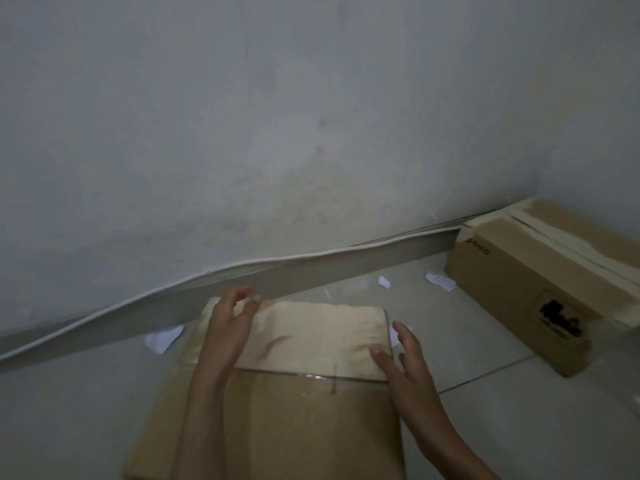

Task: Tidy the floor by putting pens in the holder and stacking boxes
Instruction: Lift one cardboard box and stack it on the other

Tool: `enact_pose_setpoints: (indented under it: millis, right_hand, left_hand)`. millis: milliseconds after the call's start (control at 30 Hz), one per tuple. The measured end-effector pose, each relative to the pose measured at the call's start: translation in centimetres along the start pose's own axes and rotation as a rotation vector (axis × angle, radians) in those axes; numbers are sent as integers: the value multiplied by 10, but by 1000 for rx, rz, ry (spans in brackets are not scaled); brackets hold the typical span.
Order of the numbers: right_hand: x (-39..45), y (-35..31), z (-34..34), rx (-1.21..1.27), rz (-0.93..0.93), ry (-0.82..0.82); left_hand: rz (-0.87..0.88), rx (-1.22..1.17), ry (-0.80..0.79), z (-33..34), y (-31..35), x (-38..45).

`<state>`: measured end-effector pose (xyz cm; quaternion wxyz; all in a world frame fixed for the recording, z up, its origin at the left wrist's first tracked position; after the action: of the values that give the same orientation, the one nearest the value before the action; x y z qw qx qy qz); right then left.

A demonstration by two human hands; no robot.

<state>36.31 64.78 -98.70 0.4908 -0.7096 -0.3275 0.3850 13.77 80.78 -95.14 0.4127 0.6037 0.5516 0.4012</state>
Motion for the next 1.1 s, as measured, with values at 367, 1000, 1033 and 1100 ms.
enact_pose_setpoints:
  millis: [367, 1000, 1033, 1100]
  right_hand:
    - [-25, 25, 18, 2, 70, -78]
    - [-6, 9, -11, 45, 51, -15]
    - [-2, 7, -19, 49, 54, 8]
    - [6, 0, -38, 72, 45, 52]
  left_hand:
    - [-180, 268, 141, -100, -46, -38]
    - [-199, 293, -13, -62, -35, -26]
    - [-185, 292, -30, -57, -26, -23]
    - [-144, 280, -75, -43, -3, -15]
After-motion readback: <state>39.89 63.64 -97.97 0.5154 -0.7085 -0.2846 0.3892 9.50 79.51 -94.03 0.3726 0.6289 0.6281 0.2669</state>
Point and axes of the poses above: each hand's wrist, its own x-axis towards the middle knuckle, its own z-axis out of the palm, y = z × x, the point moved 9 cm from there along x, towards the middle knuckle, and after that the axes turned 3 degrees about z, right-handed, at the moved point
